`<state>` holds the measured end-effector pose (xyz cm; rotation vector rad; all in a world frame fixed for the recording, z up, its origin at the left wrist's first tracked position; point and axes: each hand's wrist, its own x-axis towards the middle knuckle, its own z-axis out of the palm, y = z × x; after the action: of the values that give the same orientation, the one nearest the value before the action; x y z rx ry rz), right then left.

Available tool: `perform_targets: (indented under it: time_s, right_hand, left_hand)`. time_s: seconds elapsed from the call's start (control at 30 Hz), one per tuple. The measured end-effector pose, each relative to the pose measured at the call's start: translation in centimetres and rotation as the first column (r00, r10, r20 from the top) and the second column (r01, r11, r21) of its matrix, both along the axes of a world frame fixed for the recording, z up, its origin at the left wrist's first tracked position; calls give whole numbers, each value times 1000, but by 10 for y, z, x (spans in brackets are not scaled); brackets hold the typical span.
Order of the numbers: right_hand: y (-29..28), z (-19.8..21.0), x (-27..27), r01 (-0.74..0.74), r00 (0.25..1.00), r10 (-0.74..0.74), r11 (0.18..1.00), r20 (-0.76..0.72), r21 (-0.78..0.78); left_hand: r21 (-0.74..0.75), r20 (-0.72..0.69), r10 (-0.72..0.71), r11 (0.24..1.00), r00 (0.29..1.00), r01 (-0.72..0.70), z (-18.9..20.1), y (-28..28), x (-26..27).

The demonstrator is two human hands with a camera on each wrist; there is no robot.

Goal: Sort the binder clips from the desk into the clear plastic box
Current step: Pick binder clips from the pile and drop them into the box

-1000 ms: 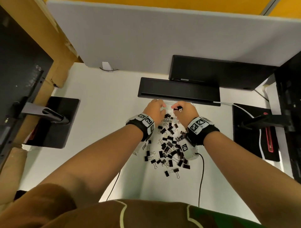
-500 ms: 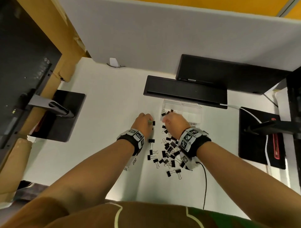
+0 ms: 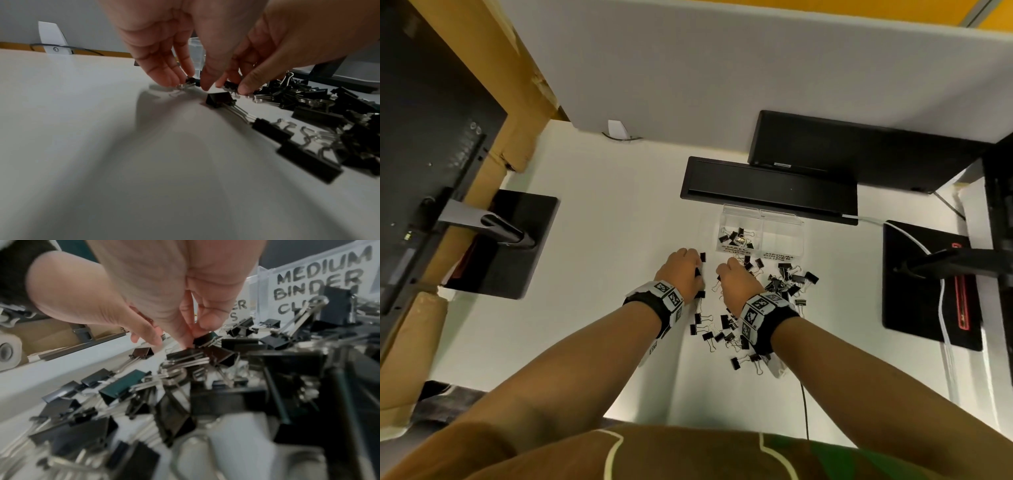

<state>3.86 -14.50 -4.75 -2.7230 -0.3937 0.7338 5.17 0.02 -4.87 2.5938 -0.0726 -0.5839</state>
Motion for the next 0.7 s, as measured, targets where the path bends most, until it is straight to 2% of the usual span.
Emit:
perform_targets:
  time_s: [0.2,0.33,0.4,0.5,0.7]
  right_hand:
    - [-9,7,-5,148,989,-142,968,-47,201]
    - [-23,25,-4,413,909,-402,844,-106,342]
    - [-33,34,5,491,863,-497,779,-94,390]
    - [-47,48,24,546,811,-582,713,-61,441]
    - [-55,58,49,568,794,-605,697,-67,437]
  left_hand:
    - [26,57,-11,1000,998,10,8,-6,13]
    - [100,66,-119,989,991,112,10,-12,17]
    - [123,54,-177,978,983,169,8,-14,15]
    - [122,38,-196,974,980,190,4,-14,13]
    - [107,42,-208,974,977,202,-1,-11,13]
